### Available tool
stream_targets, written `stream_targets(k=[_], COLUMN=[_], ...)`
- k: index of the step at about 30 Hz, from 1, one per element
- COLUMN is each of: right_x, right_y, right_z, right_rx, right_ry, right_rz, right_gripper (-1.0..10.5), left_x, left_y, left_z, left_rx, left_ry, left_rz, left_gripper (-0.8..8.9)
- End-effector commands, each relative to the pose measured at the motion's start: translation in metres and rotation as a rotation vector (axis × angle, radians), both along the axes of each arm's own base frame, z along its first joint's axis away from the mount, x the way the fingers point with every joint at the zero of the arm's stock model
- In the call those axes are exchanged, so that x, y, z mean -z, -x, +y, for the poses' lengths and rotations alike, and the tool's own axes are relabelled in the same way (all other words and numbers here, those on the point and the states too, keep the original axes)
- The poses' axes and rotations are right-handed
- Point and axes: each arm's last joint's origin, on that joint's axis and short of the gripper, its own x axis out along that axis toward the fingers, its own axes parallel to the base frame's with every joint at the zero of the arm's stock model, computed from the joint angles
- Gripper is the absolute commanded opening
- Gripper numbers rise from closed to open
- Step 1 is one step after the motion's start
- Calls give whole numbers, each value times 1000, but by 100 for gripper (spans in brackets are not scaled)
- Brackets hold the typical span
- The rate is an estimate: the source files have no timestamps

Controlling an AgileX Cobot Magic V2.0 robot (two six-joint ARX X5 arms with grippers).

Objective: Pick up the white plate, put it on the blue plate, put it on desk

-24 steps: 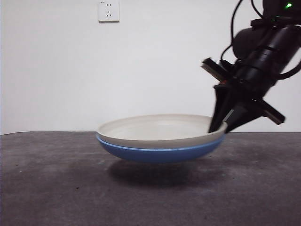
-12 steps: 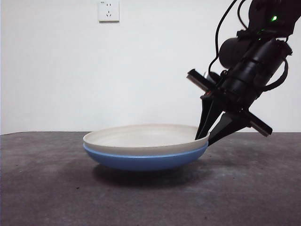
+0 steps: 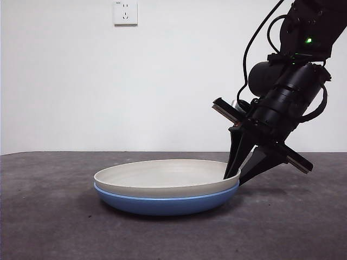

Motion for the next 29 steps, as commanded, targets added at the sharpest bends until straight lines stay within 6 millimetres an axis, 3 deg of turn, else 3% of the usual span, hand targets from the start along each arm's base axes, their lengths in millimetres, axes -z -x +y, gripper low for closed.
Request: stream_targets(k=[1,12,19,23,29], right_x=[3,8,3,-15,-70], right_y=[-5,-5,-6,-4,14], right_z=[4,1,-7,-20,-45], right_rx=[-13,-22,-22,-17,14], right_ry=[-7,28,28,29,15], right_rz=[0,-1,-14,-48,-176], right_gripper=[8,12,296,391,520], left_x=[-3,-2,-2,-2,-2], left_y=[0,1,1,1,1], left_z=[0,0,0,0,0], left_rx=[15,14,14,14,13], left_ry=[10,-3,-3,-2,-1], left_rz=[-13,3,2,2,4], left_gripper=[567,567,567,567,568])
